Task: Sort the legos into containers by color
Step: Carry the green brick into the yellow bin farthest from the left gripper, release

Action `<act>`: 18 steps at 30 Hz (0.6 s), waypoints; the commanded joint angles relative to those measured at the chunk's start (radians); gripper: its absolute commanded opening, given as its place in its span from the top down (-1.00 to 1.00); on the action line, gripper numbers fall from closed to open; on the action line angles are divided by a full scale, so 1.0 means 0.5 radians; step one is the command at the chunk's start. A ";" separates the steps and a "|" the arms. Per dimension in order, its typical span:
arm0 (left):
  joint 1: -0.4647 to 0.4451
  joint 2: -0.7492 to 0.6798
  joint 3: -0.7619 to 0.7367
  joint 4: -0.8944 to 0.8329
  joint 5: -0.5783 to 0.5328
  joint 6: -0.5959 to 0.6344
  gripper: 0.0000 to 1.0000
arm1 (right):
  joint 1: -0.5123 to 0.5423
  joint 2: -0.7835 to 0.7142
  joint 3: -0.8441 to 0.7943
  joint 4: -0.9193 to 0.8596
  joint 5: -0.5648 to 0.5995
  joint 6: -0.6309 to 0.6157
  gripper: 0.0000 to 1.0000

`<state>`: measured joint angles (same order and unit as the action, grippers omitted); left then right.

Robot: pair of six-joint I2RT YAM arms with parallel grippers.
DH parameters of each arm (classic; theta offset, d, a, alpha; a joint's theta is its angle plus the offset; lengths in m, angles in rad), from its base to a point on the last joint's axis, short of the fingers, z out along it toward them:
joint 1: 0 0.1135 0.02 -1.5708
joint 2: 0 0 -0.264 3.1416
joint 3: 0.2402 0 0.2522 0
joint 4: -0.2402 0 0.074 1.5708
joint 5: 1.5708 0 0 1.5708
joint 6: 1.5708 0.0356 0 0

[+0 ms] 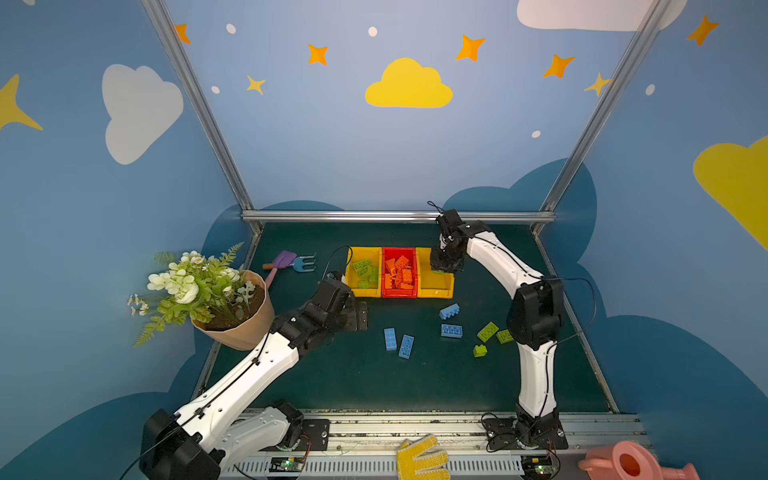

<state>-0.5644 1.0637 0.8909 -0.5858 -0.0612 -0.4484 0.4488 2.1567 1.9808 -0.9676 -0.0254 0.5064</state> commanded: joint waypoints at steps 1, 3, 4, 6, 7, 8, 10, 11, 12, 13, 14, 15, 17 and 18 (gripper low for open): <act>0.006 0.009 0.086 -0.052 -0.003 0.034 -1.00 | -0.014 0.162 0.182 -0.093 -0.035 -0.029 0.15; 0.007 0.027 0.113 -0.078 -0.009 0.059 -1.00 | -0.017 0.254 0.298 -0.119 -0.047 -0.022 -0.08; 0.009 0.032 0.127 -0.091 -0.012 0.067 -1.00 | -0.022 0.279 0.336 -0.122 -0.060 -0.019 -0.17; 0.011 0.049 0.149 -0.096 -0.013 0.088 -1.00 | -0.026 0.299 0.394 -0.116 -0.113 -0.017 -0.28; 0.012 0.055 0.154 -0.088 -0.010 0.088 -1.00 | -0.022 0.289 0.405 -0.112 -0.134 -0.015 -0.29; 0.016 0.064 0.157 -0.071 -0.001 0.095 -1.00 | -0.020 0.268 0.415 -0.113 -0.147 -0.015 -0.30; 0.020 0.077 0.156 -0.023 0.028 0.098 -1.00 | -0.015 0.208 0.414 -0.131 -0.158 -0.022 -0.33; 0.015 0.086 0.151 0.009 0.039 0.096 -1.00 | -0.014 0.168 0.413 -0.153 -0.153 -0.027 -0.34; 0.015 0.098 0.148 0.039 0.058 0.094 -1.00 | -0.013 0.128 0.407 -0.179 -0.148 -0.033 -0.35; 0.017 0.109 0.148 0.058 0.068 0.089 -1.00 | -0.013 0.090 0.403 -0.207 -0.141 -0.043 -0.35; 0.015 0.121 0.148 0.083 0.080 0.079 -1.00 | -0.014 0.043 0.385 -0.247 -0.126 -0.053 -0.35; 0.015 0.131 0.148 0.106 0.095 0.071 -1.00 | -0.014 -0.005 0.354 -0.269 -0.108 -0.057 -0.35; 0.015 0.150 0.149 0.176 0.159 0.084 -1.00 | -0.010 -0.140 0.235 -0.279 -0.083 -0.068 -0.35; 0.015 0.162 0.151 0.222 0.203 0.106 -1.00 | -0.008 -0.227 0.135 -0.267 -0.048 -0.063 -0.36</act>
<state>-0.5610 1.1343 0.9516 -0.5423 -0.0097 -0.4187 0.4419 2.1666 2.1082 -1.0435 -0.0795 0.4889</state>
